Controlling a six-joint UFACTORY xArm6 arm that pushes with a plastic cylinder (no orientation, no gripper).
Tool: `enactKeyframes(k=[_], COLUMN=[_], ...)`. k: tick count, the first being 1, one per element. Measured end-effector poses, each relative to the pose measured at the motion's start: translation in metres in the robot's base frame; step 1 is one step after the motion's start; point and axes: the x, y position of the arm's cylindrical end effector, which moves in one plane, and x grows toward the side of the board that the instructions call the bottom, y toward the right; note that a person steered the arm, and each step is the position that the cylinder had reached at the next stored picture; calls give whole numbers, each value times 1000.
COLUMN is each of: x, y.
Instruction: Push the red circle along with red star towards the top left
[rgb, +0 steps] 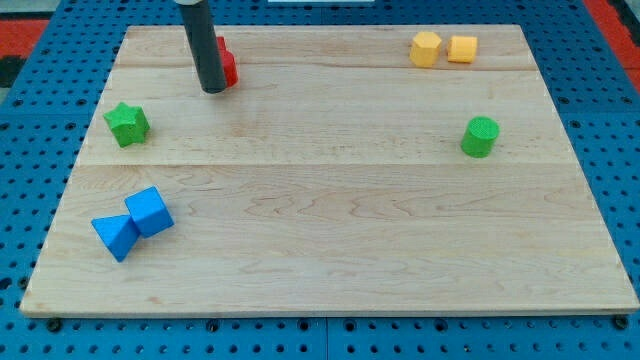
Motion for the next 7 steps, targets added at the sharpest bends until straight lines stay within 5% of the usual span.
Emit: enactKeyframes(k=[6,7], x=[-66,-80], y=[66,28])
